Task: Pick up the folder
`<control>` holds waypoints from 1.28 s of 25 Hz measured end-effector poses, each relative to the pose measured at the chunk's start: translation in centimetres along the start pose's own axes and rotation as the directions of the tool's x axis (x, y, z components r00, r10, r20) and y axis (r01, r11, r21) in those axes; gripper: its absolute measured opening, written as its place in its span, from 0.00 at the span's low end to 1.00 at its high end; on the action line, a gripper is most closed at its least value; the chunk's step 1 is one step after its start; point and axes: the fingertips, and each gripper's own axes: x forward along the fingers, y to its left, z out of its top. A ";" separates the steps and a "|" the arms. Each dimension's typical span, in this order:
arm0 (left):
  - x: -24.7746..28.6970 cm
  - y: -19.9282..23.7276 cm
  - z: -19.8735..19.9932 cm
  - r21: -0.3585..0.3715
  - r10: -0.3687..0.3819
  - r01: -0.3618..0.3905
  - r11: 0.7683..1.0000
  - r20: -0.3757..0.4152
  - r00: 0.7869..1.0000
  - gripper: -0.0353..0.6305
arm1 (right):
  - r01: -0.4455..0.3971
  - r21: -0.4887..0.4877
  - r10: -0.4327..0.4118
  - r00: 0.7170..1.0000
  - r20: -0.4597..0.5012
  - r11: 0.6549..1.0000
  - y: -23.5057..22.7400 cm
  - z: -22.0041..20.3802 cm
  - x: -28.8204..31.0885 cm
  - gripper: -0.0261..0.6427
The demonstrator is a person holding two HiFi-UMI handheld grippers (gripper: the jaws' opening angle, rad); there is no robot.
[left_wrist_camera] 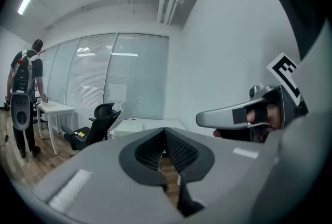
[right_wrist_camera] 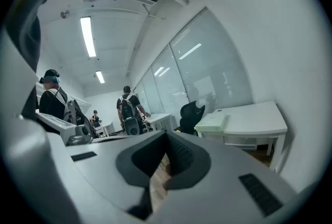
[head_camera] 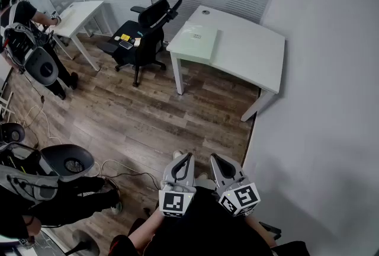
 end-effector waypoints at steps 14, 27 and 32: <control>1.3 0.7 1.1 -0.006 0.009 -0.009 1.000 -0.021 1.000 0.06 | -0.009 0.012 0.009 1.000 -0.019 1.000 -0.7 0.9 1.3 0.04; 0.7 -0.3 0.3 -0.004 -0.016 0.016 1.000 -0.022 1.000 0.06 | 0.044 0.050 -0.044 0.999 0.004 0.998 -1.3 0.3 0.2 0.04; 0.7 -0.8 -0.3 -0.015 -0.017 0.017 1.000 -0.029 0.999 0.06 | 0.040 0.053 -0.040 0.999 -0.004 0.998 -1.5 -0.3 -0.1 0.04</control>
